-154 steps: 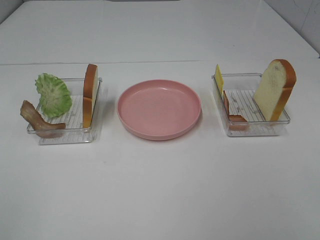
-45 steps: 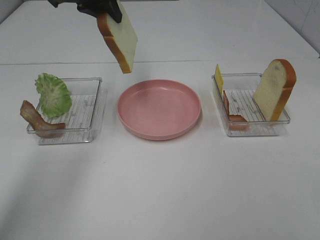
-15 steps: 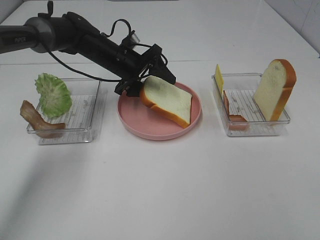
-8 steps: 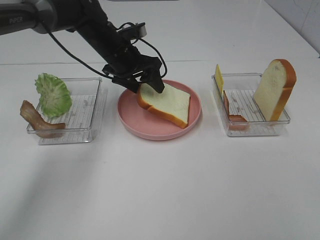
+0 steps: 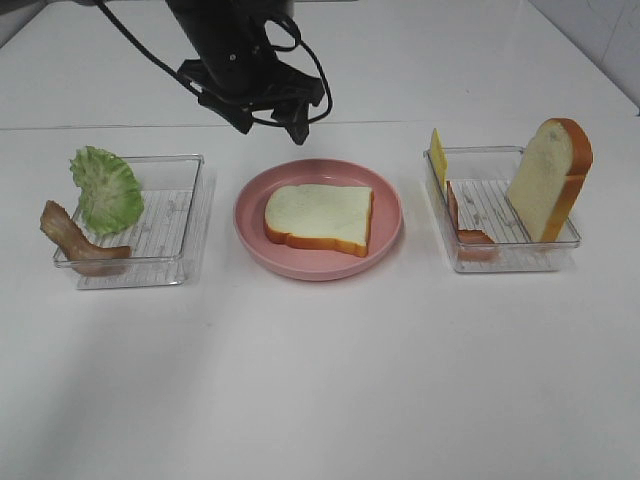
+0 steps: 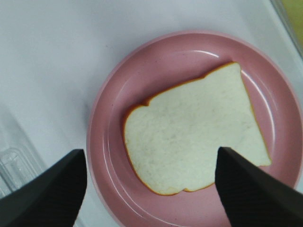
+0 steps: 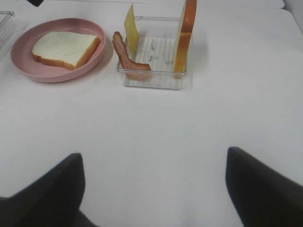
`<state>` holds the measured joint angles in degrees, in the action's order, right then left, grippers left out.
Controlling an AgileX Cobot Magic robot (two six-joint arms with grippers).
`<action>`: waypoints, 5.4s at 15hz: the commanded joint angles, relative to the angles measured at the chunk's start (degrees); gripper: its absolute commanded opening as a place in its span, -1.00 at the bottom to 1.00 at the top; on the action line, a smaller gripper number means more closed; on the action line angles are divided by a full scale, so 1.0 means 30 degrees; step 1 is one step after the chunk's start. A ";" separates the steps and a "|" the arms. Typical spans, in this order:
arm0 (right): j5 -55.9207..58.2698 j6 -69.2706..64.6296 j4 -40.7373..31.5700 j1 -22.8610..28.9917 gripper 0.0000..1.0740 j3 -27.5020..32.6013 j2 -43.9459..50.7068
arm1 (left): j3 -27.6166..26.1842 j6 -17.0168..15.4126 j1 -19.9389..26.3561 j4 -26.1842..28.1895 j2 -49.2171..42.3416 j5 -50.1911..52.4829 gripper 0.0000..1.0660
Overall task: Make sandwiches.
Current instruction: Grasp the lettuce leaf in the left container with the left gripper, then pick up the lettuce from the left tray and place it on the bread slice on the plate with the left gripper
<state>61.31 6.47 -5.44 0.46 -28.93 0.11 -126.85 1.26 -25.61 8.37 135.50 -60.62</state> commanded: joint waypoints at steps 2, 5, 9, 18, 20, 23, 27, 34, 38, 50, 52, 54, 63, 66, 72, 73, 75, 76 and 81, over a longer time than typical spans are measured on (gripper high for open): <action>-0.0172 0.0095 -0.0076 -0.0115 0.45 0.0038 0.0306 | -0.0134 -0.0420 -0.0038 -0.0535 -0.1280 -0.0840 0.36; -0.0172 0.0095 -0.0076 -0.0115 0.45 0.0038 0.0306 | -0.0134 -0.0420 0.0229 -0.3113 -0.2254 -0.2731 0.36; -0.0172 0.0095 -0.0076 -0.0115 0.45 0.0038 0.0306 | -0.0115 -0.1585 0.2196 -0.2788 -0.2330 -0.4374 0.36; -0.0172 0.0095 -0.0076 -0.0115 0.45 0.0038 0.0306 | -0.0076 -0.2254 0.6856 -0.1375 -0.2368 -0.4374 0.36; -0.0172 0.0095 -0.0076 -0.0115 0.45 0.0038 0.0306 | -0.0019 -0.2254 0.7525 -0.1146 -0.2311 -0.4374 0.36; -0.0172 0.0095 -0.0076 -0.0115 0.45 0.0038 0.0306 | 0.1299 -0.2254 0.7735 -0.1261 -0.2254 -0.4297 0.36; -0.0172 0.0095 -0.0076 -0.0115 0.45 0.0038 0.0306 | 0.1795 -0.2254 0.7678 -0.1127 -0.1222 -0.4278 0.36; -0.0172 0.0095 -0.0076 -0.0115 0.45 0.0038 0.0306 | 0.1795 -0.2254 0.7124 -0.1222 0.1050 -0.4354 0.36; -0.0172 0.0095 -0.0076 -0.0115 0.45 0.0038 0.0306 | 0.1795 -0.2254 0.7124 -0.1337 0.1089 -0.4335 -0.03; -0.0172 0.0095 -0.0076 -0.0115 0.45 0.0038 0.0306 | 0.1776 -0.1814 0.7124 -0.1165 0.0898 -0.4335 -1.00; -0.0172 0.0095 -0.0076 -0.0115 0.45 0.0038 0.0306 | 0.1776 -0.1490 0.7124 0.0210 0.0210 -0.4183 -1.00; -0.0172 0.0095 -0.0076 -0.0115 0.45 0.0038 0.0306 | 0.1738 -0.1089 0.7124 0.1375 -0.0210 -0.3934 -1.00; -0.0172 0.0095 -0.0076 -0.0115 0.45 0.0038 0.0306 | 0.1642 0.4183 0.6073 1.3484 -0.0898 -0.0344 -1.00; -0.0172 0.0095 -0.0076 -0.0115 0.45 0.0038 0.0306 | 0.1642 0.6054 0.4125 1.4630 -0.0840 0.1261 -1.00; -0.0172 0.0095 -0.0076 -0.0115 0.45 0.0038 0.0306 | 0.1662 0.7410 0.1146 1.6005 0.0401 0.3304 -1.00; -0.0172 0.0095 -0.0076 -0.0115 0.45 0.0038 0.0306 | 0.1681 0.7410 0.0649 1.5986 0.0936 0.3113 -1.00; -0.0172 0.0095 -0.0076 -0.0115 0.45 0.0038 0.0306 | 0.1719 0.7410 0.0458 1.5909 0.1413 0.2674 -1.00; -0.0172 0.0095 -0.0076 -0.0115 0.45 0.0038 0.0306 | 0.1719 0.7410 0.0458 1.5546 0.1585 0.2483 -1.00; -0.0172 0.0095 -0.0076 -0.0115 0.45 0.0038 0.0306 | 0.1719 0.6665 0.0840 1.2853 0.2464 0.1318 -1.00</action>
<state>61.31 6.47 -5.44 0.46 -28.93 0.11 -121.81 21.83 -22.98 47.33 142.61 -55.58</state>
